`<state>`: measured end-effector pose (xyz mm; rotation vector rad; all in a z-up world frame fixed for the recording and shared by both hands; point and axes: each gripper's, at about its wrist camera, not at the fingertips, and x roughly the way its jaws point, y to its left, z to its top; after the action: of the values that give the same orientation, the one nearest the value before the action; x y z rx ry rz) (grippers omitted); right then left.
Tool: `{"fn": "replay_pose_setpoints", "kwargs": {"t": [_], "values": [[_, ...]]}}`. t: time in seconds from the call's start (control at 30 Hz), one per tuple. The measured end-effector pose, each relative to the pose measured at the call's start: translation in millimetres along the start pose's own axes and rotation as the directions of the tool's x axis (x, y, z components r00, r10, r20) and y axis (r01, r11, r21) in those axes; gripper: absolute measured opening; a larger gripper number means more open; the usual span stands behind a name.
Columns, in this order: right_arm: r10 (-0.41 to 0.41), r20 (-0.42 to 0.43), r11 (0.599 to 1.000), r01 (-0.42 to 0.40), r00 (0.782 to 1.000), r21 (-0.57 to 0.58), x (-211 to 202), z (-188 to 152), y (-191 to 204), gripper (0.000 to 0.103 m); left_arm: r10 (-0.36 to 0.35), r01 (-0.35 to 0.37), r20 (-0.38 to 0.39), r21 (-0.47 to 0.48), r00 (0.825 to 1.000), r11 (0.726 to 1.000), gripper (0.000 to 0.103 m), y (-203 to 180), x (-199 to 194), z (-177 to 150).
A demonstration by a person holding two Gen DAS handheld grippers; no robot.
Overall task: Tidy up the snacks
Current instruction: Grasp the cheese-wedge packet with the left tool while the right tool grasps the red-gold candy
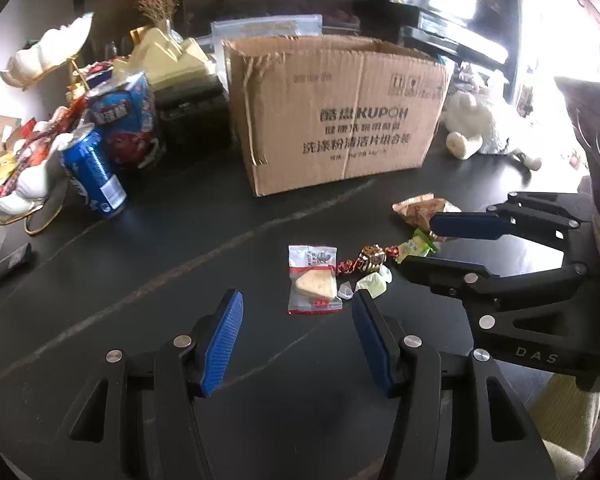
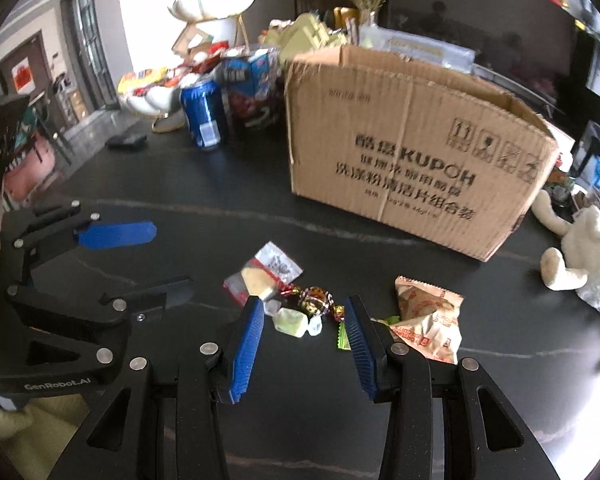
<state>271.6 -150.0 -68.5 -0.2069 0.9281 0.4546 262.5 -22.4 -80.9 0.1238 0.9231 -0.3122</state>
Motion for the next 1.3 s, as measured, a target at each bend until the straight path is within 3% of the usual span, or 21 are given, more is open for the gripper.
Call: {"fn": "replay_pose_setpoints", "kwargs": {"t": [0.43,0.83,1.3], "values": [[0.026,-0.091,0.996,-0.034,0.995,-0.084,41,6,-5,0.043,-0.054,0.056,-0.061,0.017,0.997,0.998,0.055,2,40,6],[0.059,-0.12,0.995,-0.068,0.991,-0.072,63,8,-14,0.042,-0.082,0.086,-0.084,0.035,0.993,0.996,0.054,0,60,10],[0.092,-0.121,0.995,-0.094,0.988,-0.011,71,6,-26,0.027,-0.095,0.096,-0.107,0.001,0.99,0.995,0.051,-3,78,14]]}}
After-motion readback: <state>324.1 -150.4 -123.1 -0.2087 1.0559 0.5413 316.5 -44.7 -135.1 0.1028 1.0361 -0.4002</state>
